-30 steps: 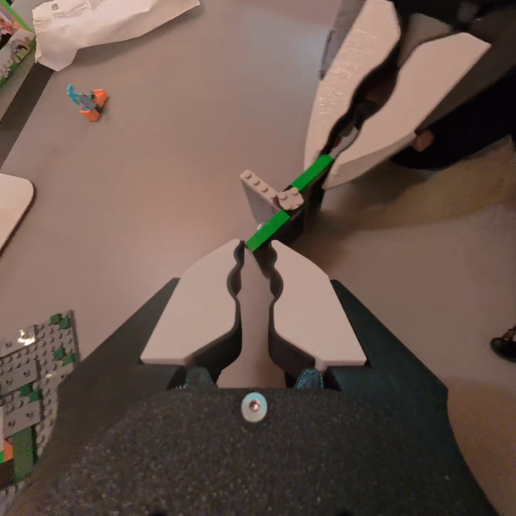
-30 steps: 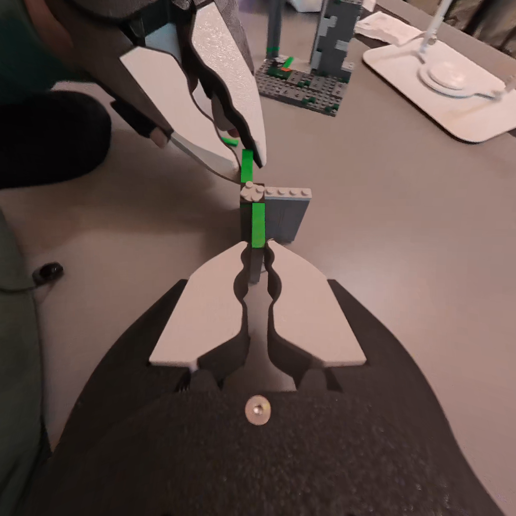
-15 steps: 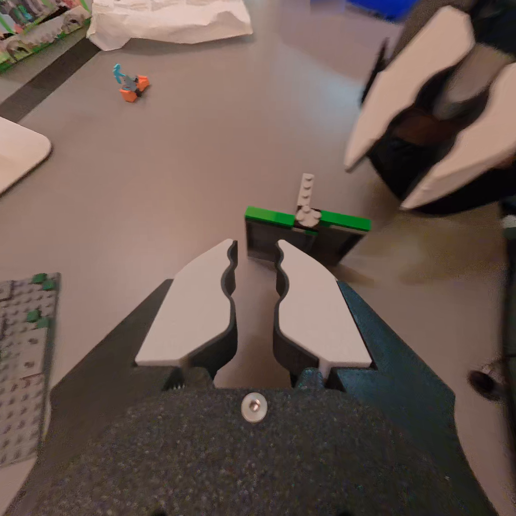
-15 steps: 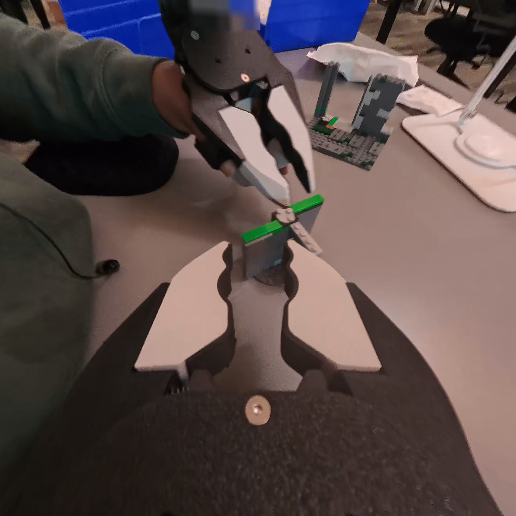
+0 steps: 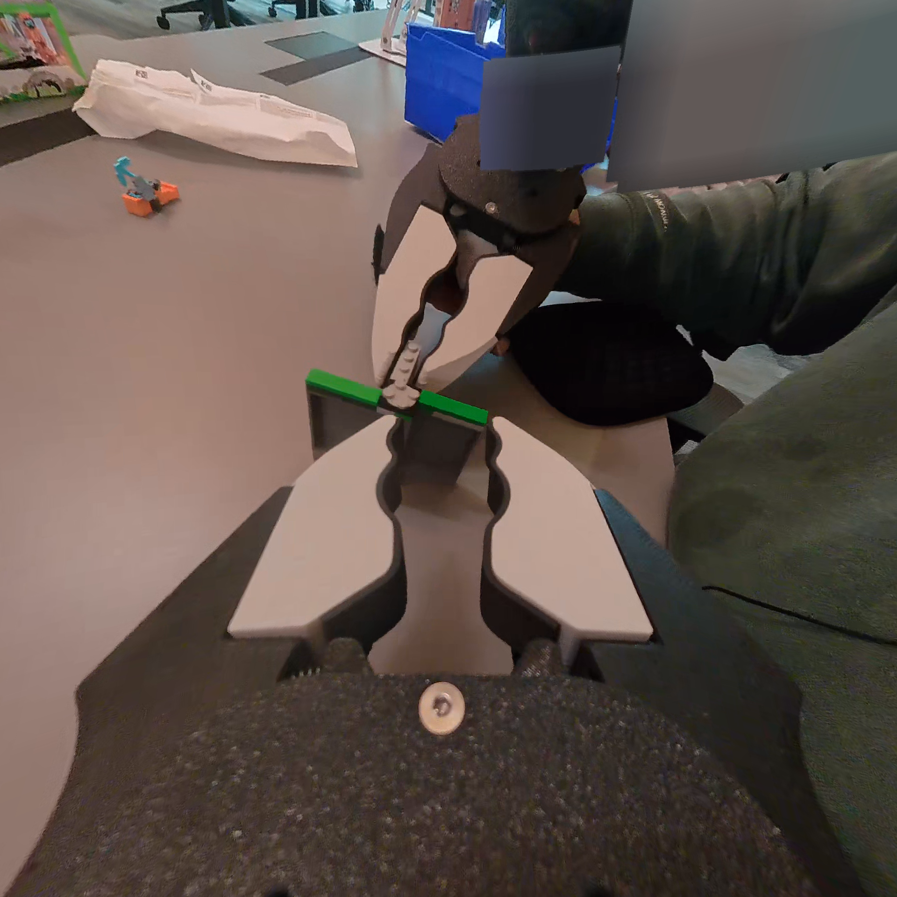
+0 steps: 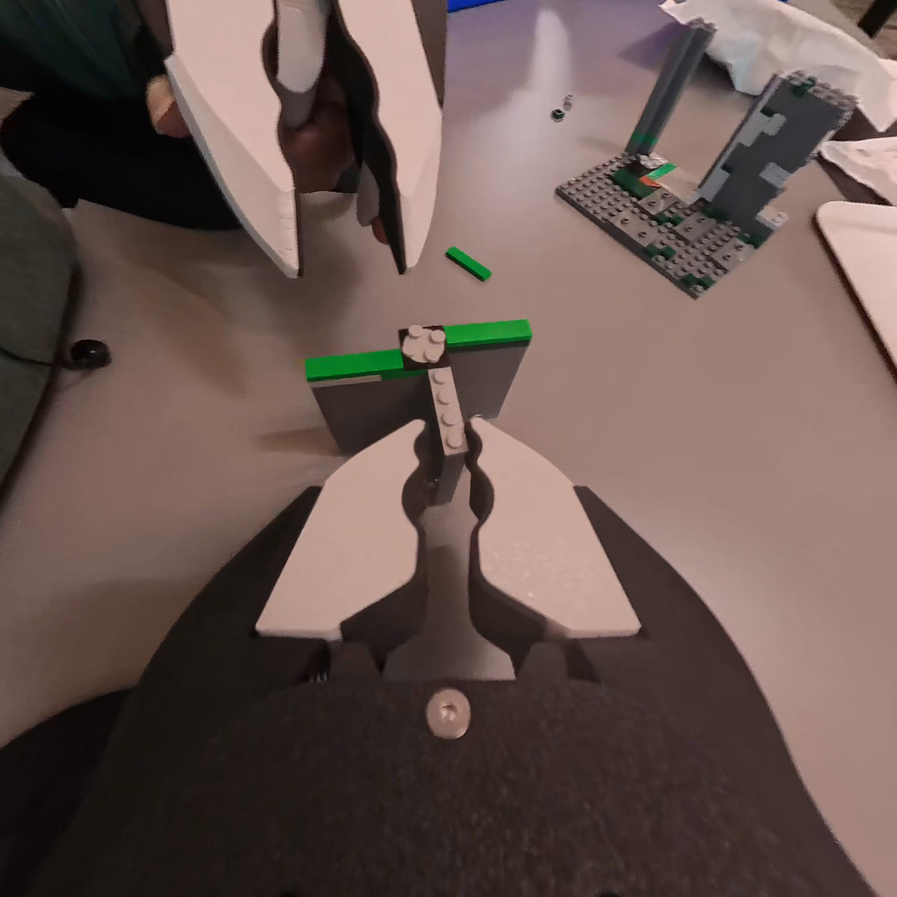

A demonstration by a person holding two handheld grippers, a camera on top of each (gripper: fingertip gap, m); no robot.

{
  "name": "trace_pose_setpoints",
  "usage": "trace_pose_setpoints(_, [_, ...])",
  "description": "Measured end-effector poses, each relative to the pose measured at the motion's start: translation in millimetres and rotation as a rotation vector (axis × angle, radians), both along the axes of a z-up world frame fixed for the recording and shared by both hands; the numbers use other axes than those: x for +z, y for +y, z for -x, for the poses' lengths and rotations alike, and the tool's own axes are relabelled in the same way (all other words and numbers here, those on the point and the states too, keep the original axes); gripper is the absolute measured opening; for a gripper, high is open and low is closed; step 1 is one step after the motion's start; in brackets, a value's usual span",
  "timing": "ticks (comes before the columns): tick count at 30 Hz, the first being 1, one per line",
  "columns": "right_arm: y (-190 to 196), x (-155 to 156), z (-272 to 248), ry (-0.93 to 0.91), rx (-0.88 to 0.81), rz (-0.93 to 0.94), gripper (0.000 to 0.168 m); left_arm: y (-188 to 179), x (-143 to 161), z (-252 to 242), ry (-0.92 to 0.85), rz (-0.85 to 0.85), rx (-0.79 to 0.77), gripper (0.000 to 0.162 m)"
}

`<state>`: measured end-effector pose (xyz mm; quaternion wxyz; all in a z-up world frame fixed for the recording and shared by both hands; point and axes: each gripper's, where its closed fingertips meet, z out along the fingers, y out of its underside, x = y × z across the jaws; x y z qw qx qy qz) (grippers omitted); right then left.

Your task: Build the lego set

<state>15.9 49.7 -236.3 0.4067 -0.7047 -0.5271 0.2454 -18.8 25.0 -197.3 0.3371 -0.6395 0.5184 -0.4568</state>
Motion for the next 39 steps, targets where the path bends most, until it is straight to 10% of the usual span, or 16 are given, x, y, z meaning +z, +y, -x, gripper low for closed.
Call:
trace_pose_setpoints(10, [12,-3,-9,0.059,-0.493,0.12,0.012,15,-24,-5,0.145,-0.198,0.096,0.026])
trace_pose_setpoints(30, [-5,51,-2,0.086,-0.224,-0.069,0.018,42,-34,-5,0.181,-0.275,-0.045,0.008])
trace_pose_setpoints(39, [16,29,6,-0.113,-0.16,-0.168,0.017,48,-34,-9,0.151,-0.302,-0.124,0.009])
